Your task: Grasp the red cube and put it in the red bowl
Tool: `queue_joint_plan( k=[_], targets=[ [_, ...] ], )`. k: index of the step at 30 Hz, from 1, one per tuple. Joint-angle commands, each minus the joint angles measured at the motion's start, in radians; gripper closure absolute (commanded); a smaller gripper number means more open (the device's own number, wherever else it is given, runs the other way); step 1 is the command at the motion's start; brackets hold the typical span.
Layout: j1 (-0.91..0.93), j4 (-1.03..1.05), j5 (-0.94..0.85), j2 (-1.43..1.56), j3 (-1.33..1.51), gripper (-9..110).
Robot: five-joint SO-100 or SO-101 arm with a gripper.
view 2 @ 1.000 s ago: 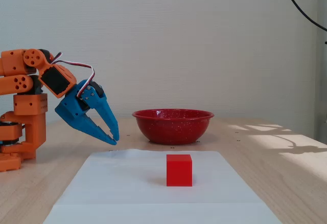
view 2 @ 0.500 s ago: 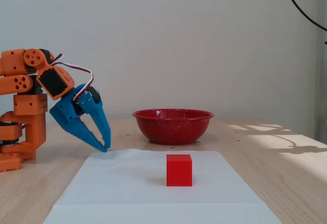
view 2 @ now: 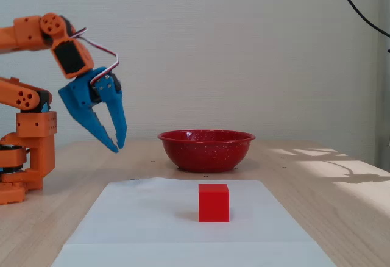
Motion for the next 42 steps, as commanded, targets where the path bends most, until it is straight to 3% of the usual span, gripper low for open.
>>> queue_joint_plan(
  k=[1, 26, 42],
  targets=[
    [-0.095, 0.025, 0.031, -0.101, -0.198, 101],
    [-0.394, 0.374, 0.331, -1.085, -1.275, 100],
    [-0.426, 0.491, 0.410, -1.465, -1.692, 67]
  ],
)
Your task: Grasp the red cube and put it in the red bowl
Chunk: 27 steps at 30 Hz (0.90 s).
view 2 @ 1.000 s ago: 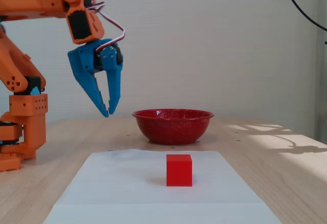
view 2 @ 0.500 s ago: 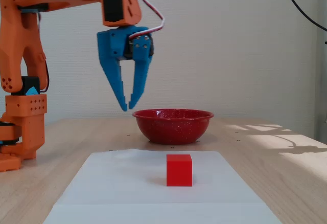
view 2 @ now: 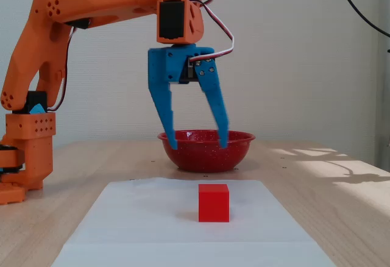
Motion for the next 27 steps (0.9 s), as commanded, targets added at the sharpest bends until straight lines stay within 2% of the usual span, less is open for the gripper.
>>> queue_joint_plan(
  k=[1, 6, 15, 27],
  targets=[
    [-0.026, 0.029, 0.035, 0.043, -0.129, 64],
    [-0.017, 0.032, 0.031, -0.014, -0.149, 52],
    [0.003, -0.012, 0.058, -0.097, -0.163, 41],
    [0.008, -0.110, 0.095, -0.189, -0.161, 38]
  ],
)
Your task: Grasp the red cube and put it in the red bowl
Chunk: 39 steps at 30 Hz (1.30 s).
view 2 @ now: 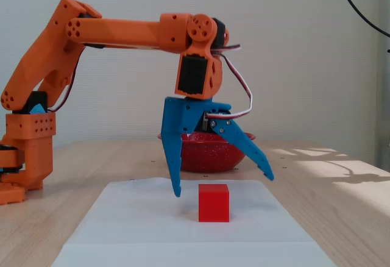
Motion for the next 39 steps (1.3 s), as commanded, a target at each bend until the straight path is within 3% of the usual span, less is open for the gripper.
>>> queue_joint_plan(
  k=[1, 22, 33, 39],
  targets=[
    [0.009, -0.031, 0.032, 0.069, -0.094, 38],
    [0.040, -0.144, 0.034, -0.069, -0.107, 44],
    [0.031, -0.100, 0.031, -0.067, -0.114, 52],
    [0.023, -0.089, 0.046, -0.061, -0.115, 65]
  ],
)
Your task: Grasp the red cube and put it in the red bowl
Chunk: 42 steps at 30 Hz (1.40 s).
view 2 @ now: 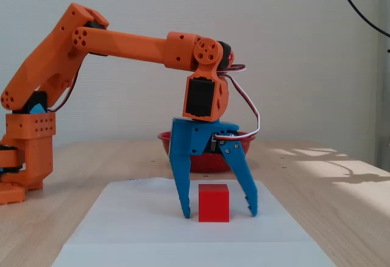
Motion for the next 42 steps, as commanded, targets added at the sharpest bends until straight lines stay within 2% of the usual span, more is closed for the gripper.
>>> queue_joint_plan(
  k=[1, 7, 14, 30, 42],
  targets=[
    [0.015, 0.025, 0.028, 0.046, -0.114, 66],
    [0.011, 0.051, 0.041, 0.054, -0.114, 77],
    [0.008, 0.071, 0.043, 0.061, -0.124, 101],
    [0.040, 0.336, -0.038, 0.146, -0.414, 101],
    [0.192, 0.367, -0.110, 0.413, -0.325, 101]
  ],
)
